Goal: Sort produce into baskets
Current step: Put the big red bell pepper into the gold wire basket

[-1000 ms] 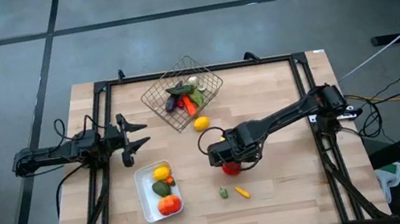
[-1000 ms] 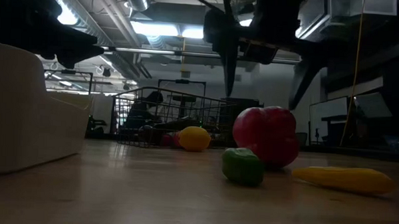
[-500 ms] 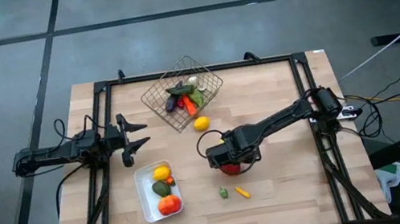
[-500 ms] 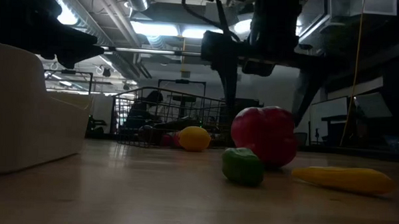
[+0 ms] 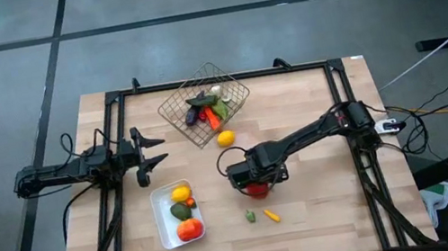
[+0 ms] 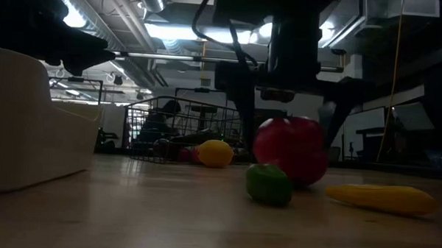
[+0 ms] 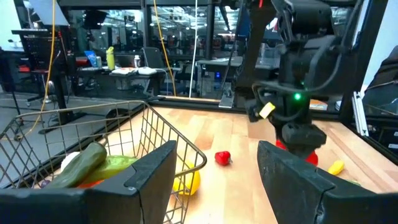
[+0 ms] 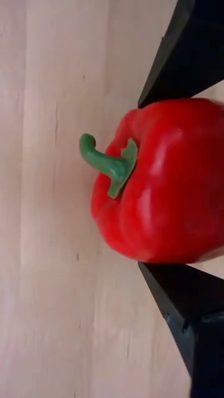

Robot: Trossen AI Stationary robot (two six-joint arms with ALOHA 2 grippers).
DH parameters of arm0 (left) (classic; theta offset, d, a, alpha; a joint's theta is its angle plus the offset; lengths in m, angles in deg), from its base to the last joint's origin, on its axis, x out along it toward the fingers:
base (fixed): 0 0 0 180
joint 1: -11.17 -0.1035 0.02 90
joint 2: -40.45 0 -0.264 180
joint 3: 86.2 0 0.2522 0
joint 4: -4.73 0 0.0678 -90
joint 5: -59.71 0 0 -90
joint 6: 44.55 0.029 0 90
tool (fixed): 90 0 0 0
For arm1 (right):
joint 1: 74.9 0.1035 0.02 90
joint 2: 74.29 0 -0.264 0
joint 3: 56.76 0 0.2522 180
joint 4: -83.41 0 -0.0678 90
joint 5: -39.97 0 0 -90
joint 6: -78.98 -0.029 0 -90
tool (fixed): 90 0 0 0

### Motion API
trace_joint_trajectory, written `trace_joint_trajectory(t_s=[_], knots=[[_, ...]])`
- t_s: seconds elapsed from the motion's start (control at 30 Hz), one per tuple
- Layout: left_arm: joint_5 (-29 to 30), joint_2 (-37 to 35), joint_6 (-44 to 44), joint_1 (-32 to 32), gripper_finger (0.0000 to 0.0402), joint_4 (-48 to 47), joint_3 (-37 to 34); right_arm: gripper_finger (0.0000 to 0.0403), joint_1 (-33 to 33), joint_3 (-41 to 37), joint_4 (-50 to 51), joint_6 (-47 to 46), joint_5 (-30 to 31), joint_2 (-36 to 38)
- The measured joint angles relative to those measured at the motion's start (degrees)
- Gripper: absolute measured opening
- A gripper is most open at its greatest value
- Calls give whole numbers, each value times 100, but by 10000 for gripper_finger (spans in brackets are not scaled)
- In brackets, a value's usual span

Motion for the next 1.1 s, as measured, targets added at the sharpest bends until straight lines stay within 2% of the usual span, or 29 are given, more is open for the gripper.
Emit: trace_joint_trajectory(t_s=[0.17, 0.5, 0.8, 1.1], knots=[[0, 23, 0, 1, 221, -2, 0, 393, -4, 0, -4, 38, 42, -2], [0, 23, -2, 1, 221, -2, 0, 320, -51, 4, -67, 167, 140, 21], [0, 23, 0, 2, 221, -3, 0, 343, -571, 286, -83, 1141, 140, 38], [0, 23, -2, 1, 221, -3, 0, 346, -1341, 1257, 753, 1967, 239, 38]])
